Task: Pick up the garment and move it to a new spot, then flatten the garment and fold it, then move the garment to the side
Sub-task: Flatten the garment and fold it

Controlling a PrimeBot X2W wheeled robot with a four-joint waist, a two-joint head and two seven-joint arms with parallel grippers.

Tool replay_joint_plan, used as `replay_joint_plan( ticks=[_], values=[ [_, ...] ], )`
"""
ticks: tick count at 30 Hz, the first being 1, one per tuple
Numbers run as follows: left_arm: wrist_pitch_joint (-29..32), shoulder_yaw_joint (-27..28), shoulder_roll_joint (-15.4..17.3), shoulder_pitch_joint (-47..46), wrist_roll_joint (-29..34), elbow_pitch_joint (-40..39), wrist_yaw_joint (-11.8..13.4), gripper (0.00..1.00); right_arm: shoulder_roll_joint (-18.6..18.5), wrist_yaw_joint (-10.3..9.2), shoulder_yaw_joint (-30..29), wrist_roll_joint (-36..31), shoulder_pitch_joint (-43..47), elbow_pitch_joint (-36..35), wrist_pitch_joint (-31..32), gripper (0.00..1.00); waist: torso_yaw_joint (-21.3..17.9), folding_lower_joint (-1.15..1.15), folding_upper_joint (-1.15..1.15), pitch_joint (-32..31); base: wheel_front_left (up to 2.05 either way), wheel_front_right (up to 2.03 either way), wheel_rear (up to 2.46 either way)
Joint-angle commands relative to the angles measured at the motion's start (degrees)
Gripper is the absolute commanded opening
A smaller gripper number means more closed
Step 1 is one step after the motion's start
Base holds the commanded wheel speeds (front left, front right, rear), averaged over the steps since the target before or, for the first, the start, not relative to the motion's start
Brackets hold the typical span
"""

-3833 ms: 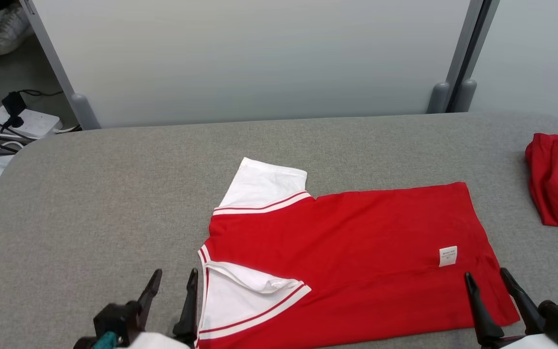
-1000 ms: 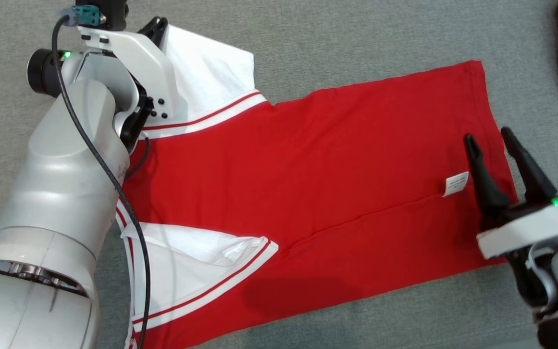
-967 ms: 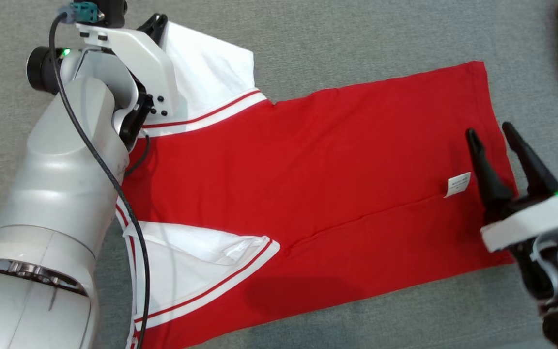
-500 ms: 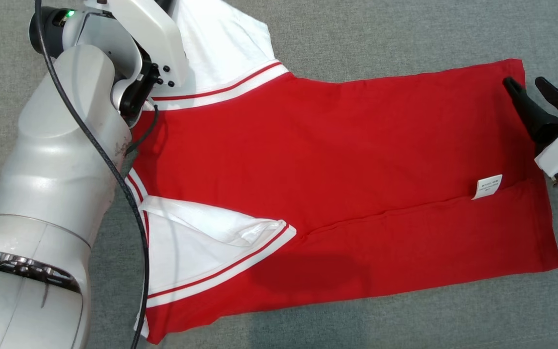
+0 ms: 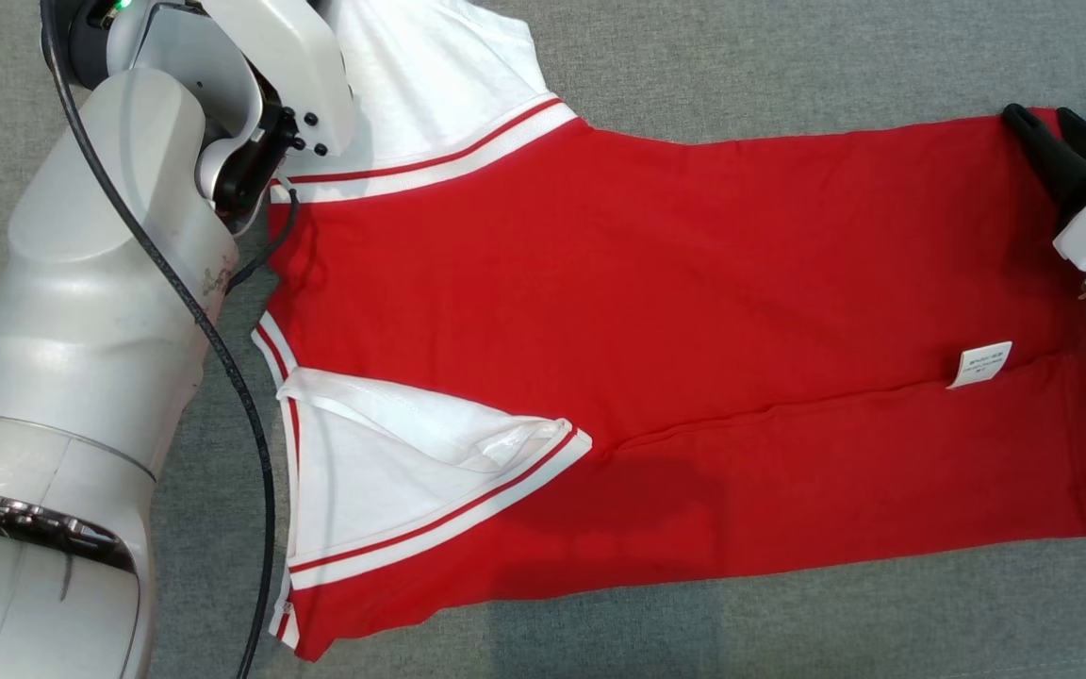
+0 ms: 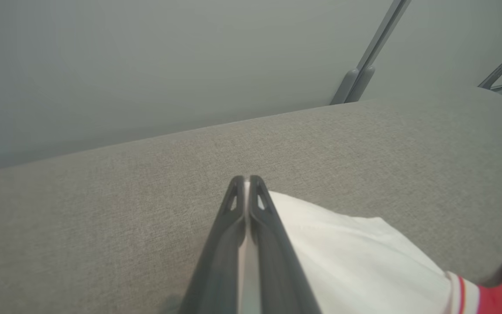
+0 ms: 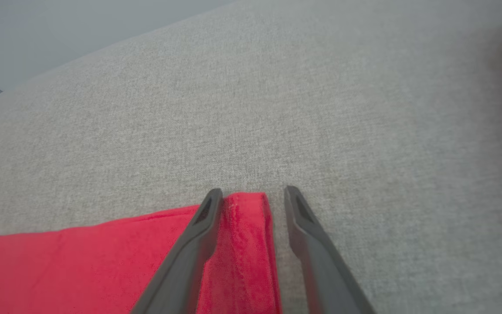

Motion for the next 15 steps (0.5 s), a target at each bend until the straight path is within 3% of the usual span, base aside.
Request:
replay_joint_plan(
  ticks=[1,4,5,6,15],
  values=[
    [0.0,0.9,2.4,-1.8,-0.5,-1.7,0.0,0.00,-0.8,-0.16,0.9,0.8,-0.2,-0.2,0.0,0.65,0.2,0.00,0.00,0.2,0.00,0.00,0.00],
    [0.0,0.7,2.3,-1.7,-0.8,-2.1,0.0,0.00,-1.0,-0.16,2.8,1.7,-1.3,1.1,-0.3,0.29,0.5,0.00,0.00,0.4,0.00,0.00,0.00],
    [0.0,0.6,2.4,-1.6,-0.9,-2.2,0.0,0.00,-1.2,-0.16,3.6,1.8,-1.6,1.4,-0.3,0.07,0.6,0.00,0.00,0.4,0.00,0.00,0.00],
    [0.0,0.5,2.4,-1.6,-0.9,-2.3,0.0,0.00,-1.3,-0.16,4.4,1.9,-1.9,1.6,-0.3,0.00,0.6,0.00,0.00,0.5,0.00,0.00,0.00],
    [-3.1,0.1,3.5,-1.8,-0.9,-3.7,0.0,0.00,-3.3,-0.16,10.5,1.0,-5.9,2.1,-4.3,0.00,0.8,0.00,0.00,0.4,0.00,0.00,0.00]
  ],
)
